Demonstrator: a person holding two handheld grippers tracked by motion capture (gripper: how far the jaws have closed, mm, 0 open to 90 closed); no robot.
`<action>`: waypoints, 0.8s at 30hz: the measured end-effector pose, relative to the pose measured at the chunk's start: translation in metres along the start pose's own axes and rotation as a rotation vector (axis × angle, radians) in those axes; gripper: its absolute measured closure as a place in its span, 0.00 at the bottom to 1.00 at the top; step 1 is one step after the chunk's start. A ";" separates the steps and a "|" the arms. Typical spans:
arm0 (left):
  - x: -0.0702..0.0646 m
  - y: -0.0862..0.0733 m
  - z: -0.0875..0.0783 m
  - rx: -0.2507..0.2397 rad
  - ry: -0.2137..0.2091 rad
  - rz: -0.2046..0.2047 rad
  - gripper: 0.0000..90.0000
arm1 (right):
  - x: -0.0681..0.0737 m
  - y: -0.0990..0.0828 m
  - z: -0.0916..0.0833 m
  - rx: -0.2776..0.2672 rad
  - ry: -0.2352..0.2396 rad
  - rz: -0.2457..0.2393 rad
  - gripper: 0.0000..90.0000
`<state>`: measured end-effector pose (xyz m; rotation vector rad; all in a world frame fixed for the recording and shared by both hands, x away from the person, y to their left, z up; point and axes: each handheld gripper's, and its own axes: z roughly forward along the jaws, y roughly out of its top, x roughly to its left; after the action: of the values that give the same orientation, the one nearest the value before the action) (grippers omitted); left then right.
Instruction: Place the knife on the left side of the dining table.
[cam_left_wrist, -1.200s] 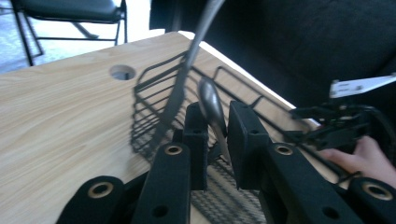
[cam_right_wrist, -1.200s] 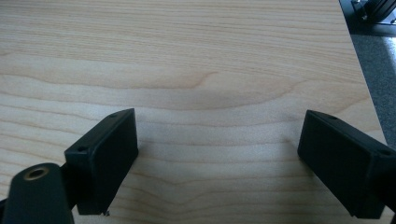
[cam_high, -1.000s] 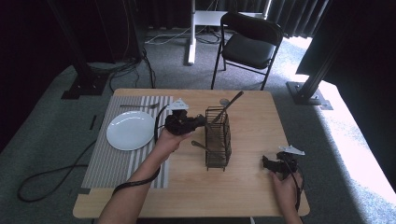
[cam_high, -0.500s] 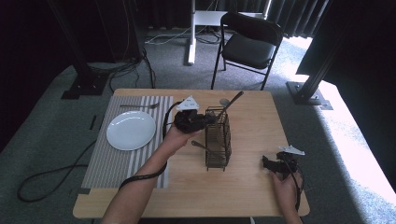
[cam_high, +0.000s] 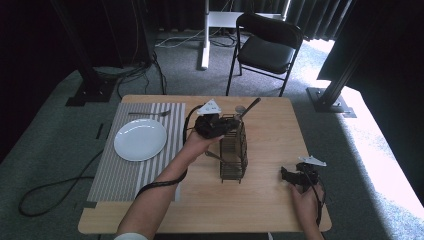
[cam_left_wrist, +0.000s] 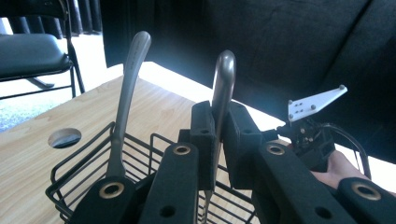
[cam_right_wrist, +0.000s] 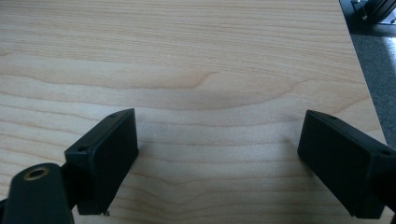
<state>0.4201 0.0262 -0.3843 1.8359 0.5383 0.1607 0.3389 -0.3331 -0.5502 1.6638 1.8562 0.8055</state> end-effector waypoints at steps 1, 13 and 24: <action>0.000 0.000 0.001 -0.004 -0.001 0.003 0.93 | 0.000 0.000 0.000 0.001 0.000 -0.001 0.13; 0.002 -0.001 0.005 -0.027 -0.015 0.011 0.93 | 0.000 0.000 0.000 0.001 0.000 0.000 0.13; -0.001 0.003 0.000 -0.001 -0.017 0.005 0.93 | 0.000 0.000 0.000 0.001 0.000 -0.001 0.13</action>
<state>0.4201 0.0252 -0.3810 1.8361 0.5216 0.1486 0.3388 -0.3332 -0.5501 1.6632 1.8574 0.8045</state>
